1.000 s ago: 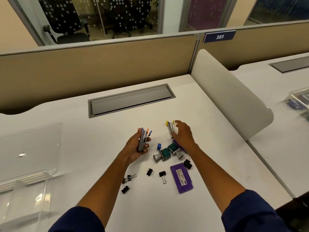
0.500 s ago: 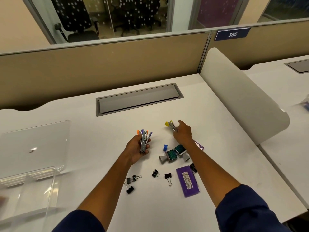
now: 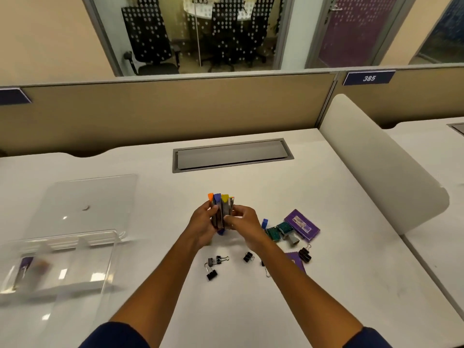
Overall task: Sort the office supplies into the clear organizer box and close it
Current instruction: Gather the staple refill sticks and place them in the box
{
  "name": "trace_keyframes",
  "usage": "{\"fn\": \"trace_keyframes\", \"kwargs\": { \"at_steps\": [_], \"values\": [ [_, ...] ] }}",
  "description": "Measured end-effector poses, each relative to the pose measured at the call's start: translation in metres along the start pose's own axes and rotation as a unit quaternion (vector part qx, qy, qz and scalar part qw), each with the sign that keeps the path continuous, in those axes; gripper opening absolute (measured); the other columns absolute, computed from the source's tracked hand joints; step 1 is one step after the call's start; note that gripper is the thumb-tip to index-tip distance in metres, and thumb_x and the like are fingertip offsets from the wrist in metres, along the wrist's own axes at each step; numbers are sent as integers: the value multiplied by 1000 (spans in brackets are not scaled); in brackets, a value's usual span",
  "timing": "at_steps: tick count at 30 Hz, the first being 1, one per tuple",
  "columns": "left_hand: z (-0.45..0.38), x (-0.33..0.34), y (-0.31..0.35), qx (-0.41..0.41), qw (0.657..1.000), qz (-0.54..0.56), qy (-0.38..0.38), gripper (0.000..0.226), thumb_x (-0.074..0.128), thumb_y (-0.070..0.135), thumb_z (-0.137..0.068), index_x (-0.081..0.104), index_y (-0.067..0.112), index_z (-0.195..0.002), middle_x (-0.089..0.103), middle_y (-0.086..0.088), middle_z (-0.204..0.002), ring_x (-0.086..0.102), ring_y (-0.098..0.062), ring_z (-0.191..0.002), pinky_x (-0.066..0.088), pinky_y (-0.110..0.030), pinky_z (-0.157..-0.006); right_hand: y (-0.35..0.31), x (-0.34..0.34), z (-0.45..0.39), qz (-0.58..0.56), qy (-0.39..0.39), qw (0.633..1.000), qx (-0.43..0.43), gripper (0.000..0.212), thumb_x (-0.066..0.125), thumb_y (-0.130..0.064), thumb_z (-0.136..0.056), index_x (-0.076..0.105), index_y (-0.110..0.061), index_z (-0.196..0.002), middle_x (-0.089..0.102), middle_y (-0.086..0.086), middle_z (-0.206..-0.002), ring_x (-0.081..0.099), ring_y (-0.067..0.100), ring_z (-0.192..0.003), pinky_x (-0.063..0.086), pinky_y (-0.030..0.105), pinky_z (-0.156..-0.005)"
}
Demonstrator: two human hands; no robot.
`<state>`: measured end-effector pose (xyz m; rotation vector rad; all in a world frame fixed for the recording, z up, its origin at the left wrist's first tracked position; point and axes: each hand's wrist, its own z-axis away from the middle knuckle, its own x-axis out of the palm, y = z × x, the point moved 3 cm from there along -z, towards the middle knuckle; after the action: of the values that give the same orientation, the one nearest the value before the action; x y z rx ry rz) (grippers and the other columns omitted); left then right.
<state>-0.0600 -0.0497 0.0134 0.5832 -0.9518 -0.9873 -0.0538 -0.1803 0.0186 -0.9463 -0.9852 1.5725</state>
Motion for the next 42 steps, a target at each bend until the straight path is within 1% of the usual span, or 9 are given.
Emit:
{"fn": "trace_keyframes", "kwargs": {
  "at_steps": [4,11,16,22,29,33,36,39,42],
  "values": [
    [27,-32,20,47,999,-22,-6,33,40,9,-100,57,10,-129,65,-15,-123,61,-34,-114,50,-48,-95,-14,39,12,-6,3,1000,-29,23,68,-25,-83,72,-18,-104,74,3,-99,71,23,-93,60,41,-81],
    [76,-101,64,106,988,-98,54,32,47,8,-98,59,8,-128,67,-20,-117,66,-38,-96,58,-44,-79,-38,124,34,-29,-35,998,-52,26,67,-16,-89,67,-11,-114,73,4,-99,71,24,-89,59,30,-75],
    [113,-165,89,121,979,-122,114,32,53,9,-95,60,6,-126,69,-19,-114,67,-37,-98,59,-43,-77,-43,197,53,-59,-95,992,-50,23,66,-11,-88,69,-12,-111,73,13,-105,71,29,-97,56,45,-90],
    [151,-238,108,142,971,-132,140,28,59,8,-92,65,8,-119,72,-11,-100,71,-24,-84,58,-29,-59,-43,275,74,-74,-145,986,-25,31,63,-10,-91,62,-4,-121,71,17,-110,71,30,-98,57,41,-89],
    [171,-307,114,143,961,-142,190,24,54,19,-96,68,8,-112,72,-17,-102,70,-31,-88,59,-43,-75,-35,350,86,-55,-155,986,15,30,54,-9,-96,60,2,-123,68,22,-114,68,34,-103,55,42,-92],
    [176,-333,119,120,955,-174,209,28,44,21,-100,67,9,-111,69,-12,-98,67,-28,-86,56,-34,-69,-32,383,89,-22,-138,989,44,29,49,-6,-97,59,4,-122,66,24,-116,67,35,-104,54,42,-94],
    [174,-350,119,107,949,-189,227,28,44,16,-100,67,7,-113,69,-13,-100,67,-30,-88,55,-32,-67,-32,403,88,-3,-121,990,65,24,50,-4,-95,62,6,-113,67,25,-110,68,37,-100,56,44,-90],
    [171,-364,116,85,943,-195,258,27,45,9,-97,68,3,-110,70,-15,-99,68,-34,-91,58,-41,-76,-24,422,78,48,-95,991,80,14,54,0,-83,66,3,-91,67,29,-102,68,43,-95,57,53,-84],
    [167,-373,112,65,930,-220,286,23,50,4,-92,71,1,-100,68,-13,-90,66,-32,-86,56,-43,-83,-17,431,72,109,-70,987,99,14,54,3,-78,63,2,-89,64,23,-91,64,34,-79,56,37,-67]
  ]
}}
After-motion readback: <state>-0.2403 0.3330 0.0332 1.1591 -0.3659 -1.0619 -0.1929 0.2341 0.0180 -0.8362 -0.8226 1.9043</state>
